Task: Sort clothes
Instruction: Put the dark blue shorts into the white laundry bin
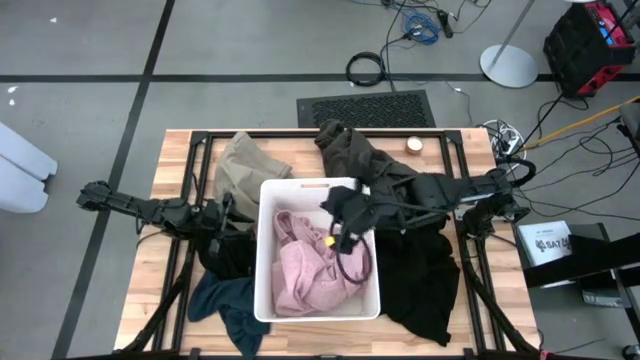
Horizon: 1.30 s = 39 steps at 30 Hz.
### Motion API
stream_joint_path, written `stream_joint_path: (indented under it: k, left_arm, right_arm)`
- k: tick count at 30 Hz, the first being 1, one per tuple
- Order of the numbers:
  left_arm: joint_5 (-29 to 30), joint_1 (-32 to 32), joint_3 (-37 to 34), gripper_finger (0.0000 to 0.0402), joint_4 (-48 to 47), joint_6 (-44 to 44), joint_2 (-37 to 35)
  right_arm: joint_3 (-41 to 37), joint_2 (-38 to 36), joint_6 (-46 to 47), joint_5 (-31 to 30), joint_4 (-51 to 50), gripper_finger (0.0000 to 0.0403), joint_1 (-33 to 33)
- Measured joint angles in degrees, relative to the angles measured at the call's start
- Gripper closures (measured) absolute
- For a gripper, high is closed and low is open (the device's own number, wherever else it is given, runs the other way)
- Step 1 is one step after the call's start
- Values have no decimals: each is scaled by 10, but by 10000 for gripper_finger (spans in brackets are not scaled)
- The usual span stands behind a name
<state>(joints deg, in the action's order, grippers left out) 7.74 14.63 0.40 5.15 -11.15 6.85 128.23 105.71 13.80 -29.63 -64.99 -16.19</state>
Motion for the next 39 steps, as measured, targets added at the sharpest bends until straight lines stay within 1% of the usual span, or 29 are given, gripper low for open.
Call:
stream_joint_path:
  k: [1,4,6,8,11,13,15,18,21,23,25,27,31,35,37,39]
  left_arm:
    - [-1,0,0,208,1,0,0]
    - [-14,0,0,208,1,1,0]
    - [-18,0,2,208,0,21,0]
    - [-16,0,14,208,-3,28,0]
    - [9,0,53,208,-19,30,0]
    - [32,0,97,208,-80,30,2]
    - [51,0,149,208,-150,27,8]
    - [64,0,218,208,-228,25,27]
    - [64,0,280,208,-301,22,60]
    - [59,0,320,208,-360,-4,89]
    - [35,0,355,208,-412,-41,123]
    - [-10,0,378,208,-446,-79,163]
    - [-123,14,389,208,-447,-137,251]
    - [-215,55,389,208,-456,-208,330]
    - [-237,89,389,208,-457,-260,357]
    - [-238,127,389,208,-455,-301,372]
  right_arm:
    - [-14,-1,-14,26,26,402,7]
    - [-61,-2,-47,128,74,402,31]
    - [-100,-4,-56,163,104,403,47]
    - [-148,-20,-60,166,135,403,65]
    - [-242,-64,-59,163,210,403,95]
    - [-316,-99,-57,169,273,403,113]
    - [-391,-138,-56,192,332,403,129]
    - [-492,-195,-55,212,434,403,149]
    - [-565,-238,-63,220,502,403,164]
    - [-593,-262,-59,226,515,403,173]
    - [-611,-286,-52,226,532,403,178]
    - [-623,-299,-54,225,546,403,181]
    - [-628,-301,-60,225,555,403,180]
    - [-626,-301,-56,224,562,398,180]
    - [-627,-301,-47,222,558,388,180]
    - [-627,-301,-41,222,557,375,180]
